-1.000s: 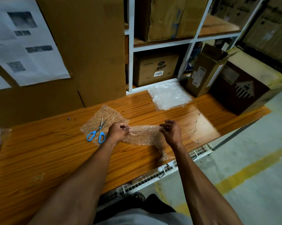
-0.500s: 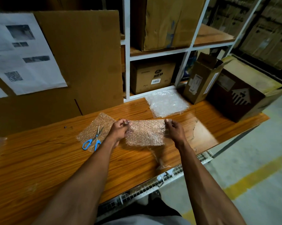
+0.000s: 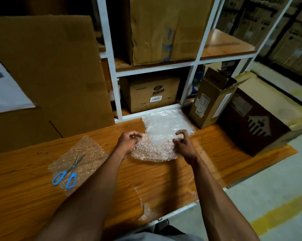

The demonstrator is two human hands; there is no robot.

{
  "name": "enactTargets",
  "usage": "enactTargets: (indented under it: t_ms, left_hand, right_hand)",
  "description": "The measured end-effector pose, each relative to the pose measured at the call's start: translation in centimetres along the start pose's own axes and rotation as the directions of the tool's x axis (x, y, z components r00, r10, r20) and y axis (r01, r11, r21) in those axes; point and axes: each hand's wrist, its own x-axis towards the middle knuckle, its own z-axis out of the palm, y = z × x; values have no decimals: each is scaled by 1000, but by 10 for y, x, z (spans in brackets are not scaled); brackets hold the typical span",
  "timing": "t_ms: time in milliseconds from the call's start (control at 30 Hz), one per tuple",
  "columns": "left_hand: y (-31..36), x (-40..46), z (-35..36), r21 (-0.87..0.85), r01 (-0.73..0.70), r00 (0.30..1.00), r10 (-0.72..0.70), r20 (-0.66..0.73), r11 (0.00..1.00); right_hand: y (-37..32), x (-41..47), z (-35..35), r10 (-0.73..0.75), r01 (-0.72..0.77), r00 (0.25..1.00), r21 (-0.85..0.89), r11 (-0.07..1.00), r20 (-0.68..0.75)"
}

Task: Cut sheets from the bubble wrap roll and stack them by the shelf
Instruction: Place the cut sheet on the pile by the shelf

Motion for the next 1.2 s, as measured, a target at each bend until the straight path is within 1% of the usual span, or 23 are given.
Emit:
enactTargets:
  t_ms: [67, 167, 233, 300, 400, 533, 633, 733, 833, 900, 1000, 1133, 1200]
  left_hand:
    - [6, 23, 18, -13, 26, 999, -26, -39, 1000]
    - [14, 50, 41, -35, 34, 997, -36, -63, 999]
    - [20, 65, 54, -95, 34, 998, -38, -40, 995]
    - [28, 81, 68, -110, 47, 999, -47, 4, 993]
    - [38, 104, 86, -16, 86, 996, -85, 22, 996]
    - [48, 142, 106, 35, 84, 996, -83, -14, 996]
    - [57, 168, 117, 109, 68, 996, -61, -68, 992]
    - [67, 191, 129, 142, 43, 994, -28, -107, 989]
    - [74, 213, 140, 187, -16, 995, 34, -96, 982]
    - [77, 227, 148, 176, -30, 996, 45, -81, 984]
    - [78, 244, 158, 180, -24, 999, 32, -42, 983]
    - [69, 261, 169, 268, -71, 997, 80, -20, 961]
    - [62, 267, 172, 307, -91, 995, 99, -11, 947]
  right_hand:
    - [2, 26, -18, -34, 34, 999, -48, 998, 0]
    - [3, 58, -38, -37, 35, 999, -91, 995, -12]
    - [2, 72, -49, -16, 13, 999, -66, 998, -35]
    - [3, 87, -61, 18, -17, 999, 21, 1000, -42]
    - [11, 106, -75, 85, -80, 995, 113, 990, -44]
    - [24, 124, -84, 97, -90, 994, 109, 990, -58]
    - [37, 134, -84, 64, -54, 981, 56, 997, -183]
    - [41, 137, -83, 42, -36, 943, 26, 999, -330]
    - [43, 138, -81, 18, -29, 911, -22, 999, -412]
    - [49, 142, -81, 34, -58, 887, -37, 998, -461]
    - [54, 143, -80, 16, -99, 868, -142, 985, -497]
    - [57, 139, -81, -43, -112, 866, -277, 954, -499]
    - [56, 137, -80, -24, -181, 876, -374, 910, -482]
